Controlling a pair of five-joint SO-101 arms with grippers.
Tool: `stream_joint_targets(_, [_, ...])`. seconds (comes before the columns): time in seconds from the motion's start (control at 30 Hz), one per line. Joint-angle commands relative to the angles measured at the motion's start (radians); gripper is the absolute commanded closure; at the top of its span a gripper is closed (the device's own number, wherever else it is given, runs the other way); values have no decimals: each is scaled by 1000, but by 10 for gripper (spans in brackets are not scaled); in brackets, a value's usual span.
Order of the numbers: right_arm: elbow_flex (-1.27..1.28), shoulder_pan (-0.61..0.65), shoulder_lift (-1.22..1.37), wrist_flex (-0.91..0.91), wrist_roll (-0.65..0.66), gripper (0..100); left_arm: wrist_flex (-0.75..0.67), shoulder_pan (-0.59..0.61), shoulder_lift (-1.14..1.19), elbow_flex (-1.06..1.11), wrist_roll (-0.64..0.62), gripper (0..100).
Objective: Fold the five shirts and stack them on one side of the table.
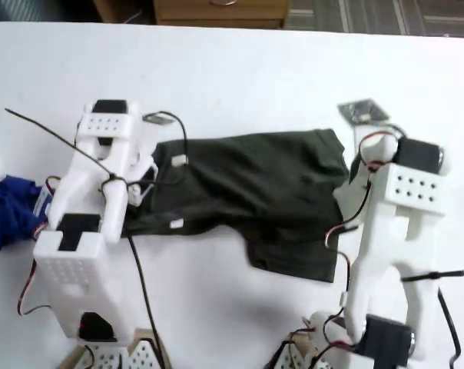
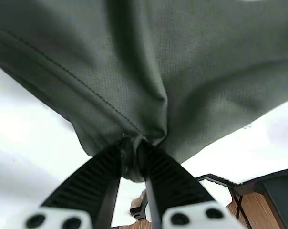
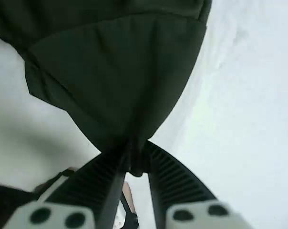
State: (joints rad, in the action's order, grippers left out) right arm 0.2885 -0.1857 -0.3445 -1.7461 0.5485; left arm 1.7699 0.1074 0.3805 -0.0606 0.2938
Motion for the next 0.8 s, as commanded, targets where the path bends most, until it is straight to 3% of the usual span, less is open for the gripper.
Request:
stream_joint_targets(0.0, [77,4,-59,5,57,979,15,14,-66,1,6,973])
stream_joint_targets(0.23, [242,7,-70,127,80,979,15,14,-66,-5,5,973])
stream_joint_targets(0.53, [247,7,-71,159,80,972,15,26,-68,-41,-2,967])
stream_joint_targets(0.77, [247,71,-71,143,80,792,15,61,-66,-127,-37,773])
